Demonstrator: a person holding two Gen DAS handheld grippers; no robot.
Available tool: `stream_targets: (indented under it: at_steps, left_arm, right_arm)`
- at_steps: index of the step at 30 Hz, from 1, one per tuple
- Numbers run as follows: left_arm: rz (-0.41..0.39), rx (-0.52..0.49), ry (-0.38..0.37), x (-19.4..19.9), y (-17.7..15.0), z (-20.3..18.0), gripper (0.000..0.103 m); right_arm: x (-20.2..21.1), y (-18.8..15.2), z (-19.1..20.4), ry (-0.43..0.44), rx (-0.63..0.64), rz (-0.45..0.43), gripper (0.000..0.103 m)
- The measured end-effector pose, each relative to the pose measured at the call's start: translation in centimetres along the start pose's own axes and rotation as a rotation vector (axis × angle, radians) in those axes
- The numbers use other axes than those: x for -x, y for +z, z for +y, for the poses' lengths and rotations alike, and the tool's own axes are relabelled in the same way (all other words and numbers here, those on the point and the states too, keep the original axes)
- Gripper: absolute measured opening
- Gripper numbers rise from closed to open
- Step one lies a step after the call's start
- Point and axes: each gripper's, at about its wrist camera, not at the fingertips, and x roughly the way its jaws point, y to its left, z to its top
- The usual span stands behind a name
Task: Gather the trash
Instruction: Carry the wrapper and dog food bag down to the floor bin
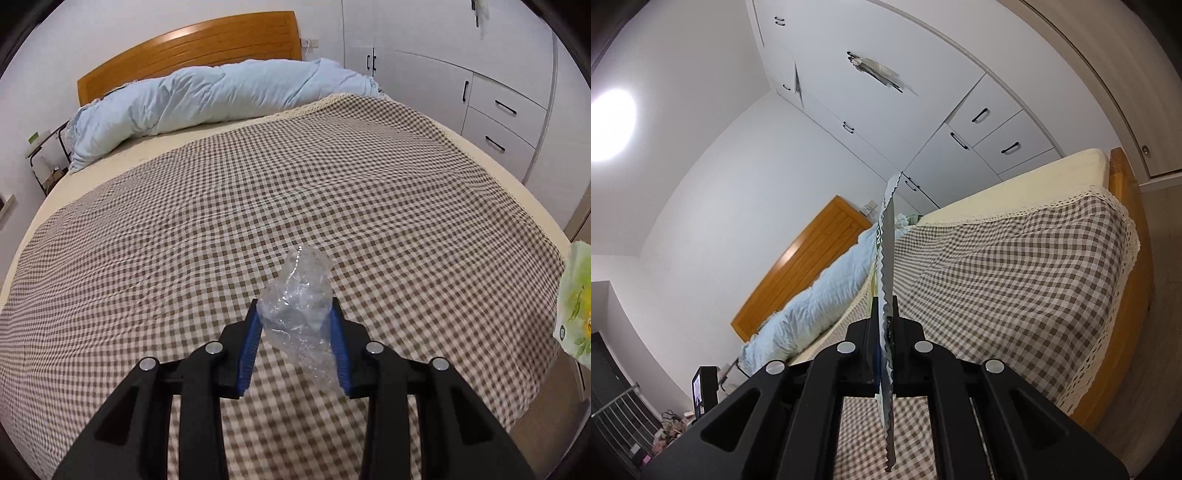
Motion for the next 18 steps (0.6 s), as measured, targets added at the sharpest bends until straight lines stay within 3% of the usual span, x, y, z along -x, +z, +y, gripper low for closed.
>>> stream_targets:
  at_steps: [18]
  left_arm:
    - [-0.075, 0.005, 0.011, 9.9, -4.4, -0.6, 0.033]
  right_arm:
    - [5.9, -1.3, 4.0, 0.129, 0.047, -0.001, 0.003]
